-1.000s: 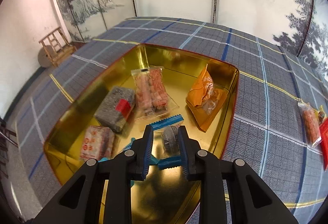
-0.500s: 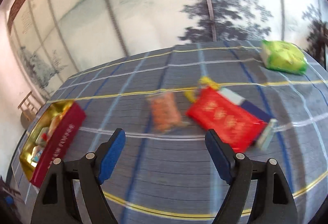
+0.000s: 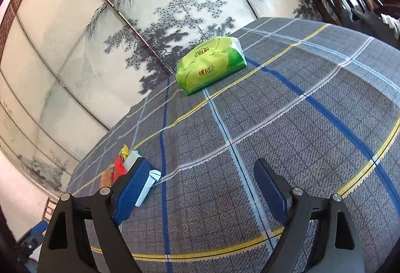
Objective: Organize snacks
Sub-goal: 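Reach the left tool to the clear bag of orange crackers and grasp it, then lift the cracker bag with the left tool and carry it over the tin, then open the left tool to release the cracker bag into the tin, then reach the right tool to the red gold-lettered packet and grasp it, then carry the red packet with the right tool over the tin and lower it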
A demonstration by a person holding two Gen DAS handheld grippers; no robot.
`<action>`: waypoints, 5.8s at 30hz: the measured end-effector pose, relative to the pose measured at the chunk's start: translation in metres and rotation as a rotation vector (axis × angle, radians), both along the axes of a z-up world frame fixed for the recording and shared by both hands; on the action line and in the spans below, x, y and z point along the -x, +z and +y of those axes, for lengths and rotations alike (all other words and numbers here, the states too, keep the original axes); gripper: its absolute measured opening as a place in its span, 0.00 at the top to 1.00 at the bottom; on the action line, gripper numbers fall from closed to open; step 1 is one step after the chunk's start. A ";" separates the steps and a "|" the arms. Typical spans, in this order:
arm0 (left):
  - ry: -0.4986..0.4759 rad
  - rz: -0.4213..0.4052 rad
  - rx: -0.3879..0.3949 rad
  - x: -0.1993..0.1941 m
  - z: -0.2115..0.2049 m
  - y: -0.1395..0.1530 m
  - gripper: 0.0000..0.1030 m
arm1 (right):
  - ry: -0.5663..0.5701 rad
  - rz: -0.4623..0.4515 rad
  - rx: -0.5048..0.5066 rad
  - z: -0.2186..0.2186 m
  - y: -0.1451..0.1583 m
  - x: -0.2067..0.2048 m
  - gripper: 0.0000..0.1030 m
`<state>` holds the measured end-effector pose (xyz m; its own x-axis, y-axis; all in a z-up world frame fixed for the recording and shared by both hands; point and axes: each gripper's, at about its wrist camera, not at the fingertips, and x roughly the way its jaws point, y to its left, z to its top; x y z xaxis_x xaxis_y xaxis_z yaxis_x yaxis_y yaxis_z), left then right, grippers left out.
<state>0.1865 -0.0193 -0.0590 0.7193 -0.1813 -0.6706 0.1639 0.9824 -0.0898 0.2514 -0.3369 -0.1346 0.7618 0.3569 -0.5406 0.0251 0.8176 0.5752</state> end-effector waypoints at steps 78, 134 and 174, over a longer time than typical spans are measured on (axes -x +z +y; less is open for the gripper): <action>0.563 0.060 -0.286 -0.031 0.246 0.028 0.69 | 0.003 -0.027 0.038 0.004 -0.001 0.006 0.14; 0.380 0.002 0.119 0.252 0.233 -0.039 0.07 | 0.554 0.047 0.866 0.243 0.004 -0.061 0.37; 0.448 -0.071 0.246 0.313 0.231 -0.044 0.08 | 0.371 -0.187 0.806 0.379 0.143 0.011 0.58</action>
<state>-0.1267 0.2113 -0.1031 0.8047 0.0088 -0.5937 -0.2539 0.9090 -0.3306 0.2402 0.0422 0.0086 0.7736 0.1638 -0.6121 -0.3565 0.9111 -0.2067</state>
